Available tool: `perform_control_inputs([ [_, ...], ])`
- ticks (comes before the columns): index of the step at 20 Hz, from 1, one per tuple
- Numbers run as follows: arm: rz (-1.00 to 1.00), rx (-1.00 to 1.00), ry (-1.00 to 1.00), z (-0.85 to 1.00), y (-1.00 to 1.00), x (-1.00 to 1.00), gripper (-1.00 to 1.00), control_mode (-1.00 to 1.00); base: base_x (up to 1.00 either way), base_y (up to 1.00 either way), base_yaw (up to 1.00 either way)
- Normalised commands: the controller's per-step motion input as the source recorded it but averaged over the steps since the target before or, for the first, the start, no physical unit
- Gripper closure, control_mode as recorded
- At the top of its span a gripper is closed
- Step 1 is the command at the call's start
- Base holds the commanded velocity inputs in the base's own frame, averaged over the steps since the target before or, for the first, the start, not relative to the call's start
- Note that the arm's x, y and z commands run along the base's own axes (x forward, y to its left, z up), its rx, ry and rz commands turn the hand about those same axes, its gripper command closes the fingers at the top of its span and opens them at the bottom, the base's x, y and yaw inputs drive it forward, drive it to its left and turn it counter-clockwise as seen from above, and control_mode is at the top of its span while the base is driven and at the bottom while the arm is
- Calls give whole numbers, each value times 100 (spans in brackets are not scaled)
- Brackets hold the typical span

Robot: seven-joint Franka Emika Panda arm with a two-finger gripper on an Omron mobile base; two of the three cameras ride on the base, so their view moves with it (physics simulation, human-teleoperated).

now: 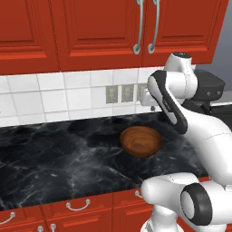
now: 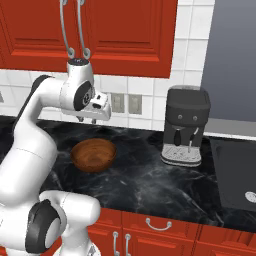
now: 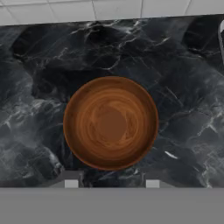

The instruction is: Open the cabinet. Pick the banana and tangerine from the cabinet and place them into the bowl. Then close the cabinet.

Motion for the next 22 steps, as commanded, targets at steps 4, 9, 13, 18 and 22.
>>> perform_control_inputs([
  [4,0,-2,-18,7,7,-4,-100,-100,0,0,0],
  [9,0,-10,-43,35,8,-14,-100,-100,0,0,0],
  [13,0,-9,-51,51,1,-21,-100,-100,0,0,0],
  [18,0,-2,-57,63,0,-27,-100,-100,0,0,0],
  [22,0,0,-55,72,0,-26,-100,-100,0,0,0],
])
